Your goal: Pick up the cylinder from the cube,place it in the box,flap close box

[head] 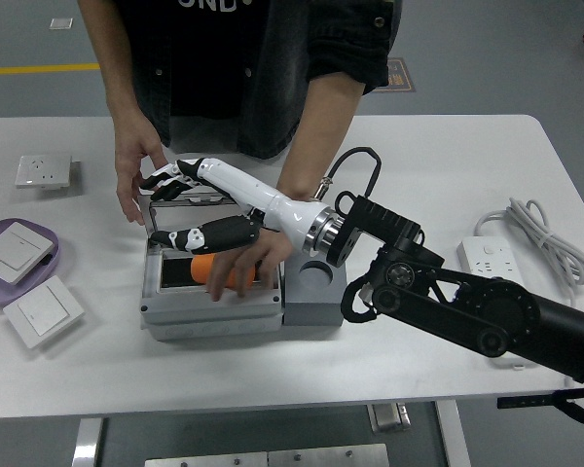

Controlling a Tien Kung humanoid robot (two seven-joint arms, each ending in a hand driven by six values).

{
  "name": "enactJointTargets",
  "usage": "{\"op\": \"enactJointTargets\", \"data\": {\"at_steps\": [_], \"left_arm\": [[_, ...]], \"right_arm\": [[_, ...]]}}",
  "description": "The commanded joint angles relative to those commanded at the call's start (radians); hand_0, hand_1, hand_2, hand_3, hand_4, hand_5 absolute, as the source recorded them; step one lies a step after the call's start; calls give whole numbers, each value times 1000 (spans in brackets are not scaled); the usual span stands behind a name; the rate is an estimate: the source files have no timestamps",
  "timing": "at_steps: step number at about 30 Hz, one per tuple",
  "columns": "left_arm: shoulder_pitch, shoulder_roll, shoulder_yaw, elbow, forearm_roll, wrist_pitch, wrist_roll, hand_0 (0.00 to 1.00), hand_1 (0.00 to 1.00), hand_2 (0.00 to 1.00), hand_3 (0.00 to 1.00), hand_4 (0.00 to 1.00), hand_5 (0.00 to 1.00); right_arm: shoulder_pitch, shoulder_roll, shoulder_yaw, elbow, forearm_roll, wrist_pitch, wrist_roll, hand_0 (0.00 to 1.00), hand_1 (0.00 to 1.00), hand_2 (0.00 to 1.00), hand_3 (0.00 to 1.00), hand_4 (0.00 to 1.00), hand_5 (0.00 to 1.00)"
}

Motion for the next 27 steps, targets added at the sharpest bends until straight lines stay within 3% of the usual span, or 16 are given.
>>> {"op": "enactJointTargets", "data": {"at_steps": [15, 16, 21, 22, 27], "left_arm": [[-6, 6, 4, 1, 1, -1, 1, 675, 685, 667, 695, 692, 249], [-7, 6, 4, 1, 1, -1, 1, 675, 685, 666, 694, 691, 249], [-9, 7, 1, 0, 6, -2, 3, 675, 685, 666, 694, 691, 249], [-9, 7, 0, 0, 7, -2, 3, 675, 685, 667, 695, 692, 251], [-11, 6, -9, 0, 17, -2, 4, 675, 685, 667, 695, 692, 251]], "right_arm": [[58, -1, -2, -162, 12, 48, -28, 850, 726, 715, 763, 826, 360], [60, -3, -5, -171, 17, 50, -28, 861, 734, 737, 772, 872, 438], [76, -7, -30, -216, 55, 56, -23, 861, 734, 737, 772, 872, 438], [78, -8, -35, -223, 63, 56, -21, 866, 747, 750, 779, 973, 618], [84, -13, -56, -242, 93, 53, -15, 866, 747, 750, 779, 973, 618]]}}
